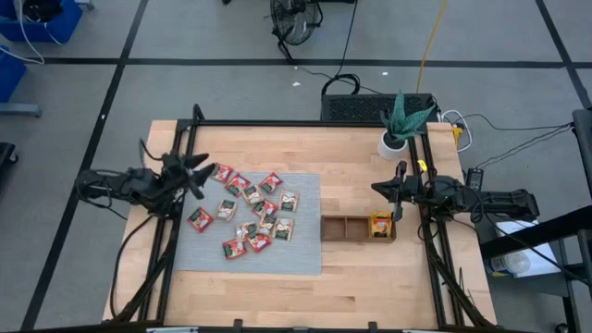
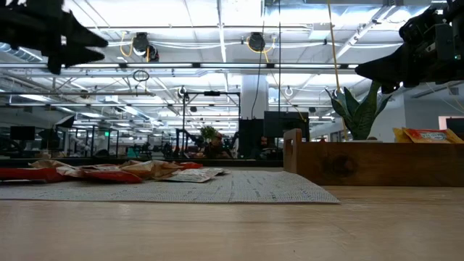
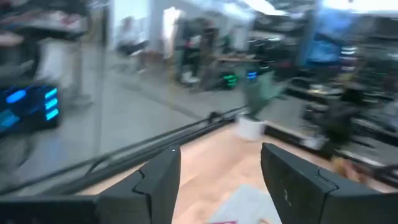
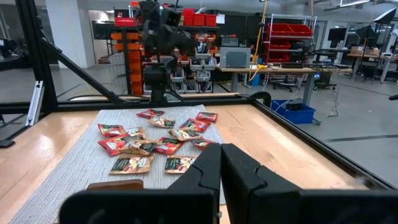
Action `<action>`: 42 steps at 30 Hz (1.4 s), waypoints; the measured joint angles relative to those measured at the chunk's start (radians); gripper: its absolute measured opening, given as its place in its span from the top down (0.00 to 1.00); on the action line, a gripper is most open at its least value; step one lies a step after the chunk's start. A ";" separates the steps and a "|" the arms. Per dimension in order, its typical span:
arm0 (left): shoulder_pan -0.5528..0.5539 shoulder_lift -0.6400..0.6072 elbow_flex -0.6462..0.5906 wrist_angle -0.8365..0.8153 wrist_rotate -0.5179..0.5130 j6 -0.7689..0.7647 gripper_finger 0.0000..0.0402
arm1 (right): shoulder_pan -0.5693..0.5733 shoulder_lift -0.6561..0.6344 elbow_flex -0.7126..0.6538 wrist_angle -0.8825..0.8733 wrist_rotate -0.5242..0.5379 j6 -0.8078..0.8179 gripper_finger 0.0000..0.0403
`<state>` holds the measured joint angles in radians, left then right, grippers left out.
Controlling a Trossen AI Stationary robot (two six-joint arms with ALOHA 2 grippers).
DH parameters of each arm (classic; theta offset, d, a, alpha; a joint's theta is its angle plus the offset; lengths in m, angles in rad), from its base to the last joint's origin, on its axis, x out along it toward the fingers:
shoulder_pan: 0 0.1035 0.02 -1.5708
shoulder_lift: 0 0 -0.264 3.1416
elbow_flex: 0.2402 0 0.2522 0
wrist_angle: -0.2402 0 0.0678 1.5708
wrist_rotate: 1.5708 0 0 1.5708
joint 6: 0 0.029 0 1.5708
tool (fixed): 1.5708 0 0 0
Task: Pick & Place Tea
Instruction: Put the red tea bag into the middle section of the wooden organizer
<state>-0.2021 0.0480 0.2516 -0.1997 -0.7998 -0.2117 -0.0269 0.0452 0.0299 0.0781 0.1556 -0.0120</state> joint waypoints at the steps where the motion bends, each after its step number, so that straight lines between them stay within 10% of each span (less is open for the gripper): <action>1: 0.000 0.024 0.001 -0.017 -0.009 -0.013 0.44 | 0.000 0.000 0.000 0.000 0.000 0.000 1.00; 23: 0.121 1.097 0.041 0.520 0.225 0.281 0.44 | 0.000 0.000 0.000 0.001 0.000 0.000 1.00; 42: 0.143 1.552 0.403 0.245 0.316 0.402 0.44 | 0.000 0.000 0.000 0.000 0.000 0.000 1.00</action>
<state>-0.0593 1.5996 0.6545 0.0448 -0.4834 0.1905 -0.0265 0.0452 0.0299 0.0784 0.1556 -0.0118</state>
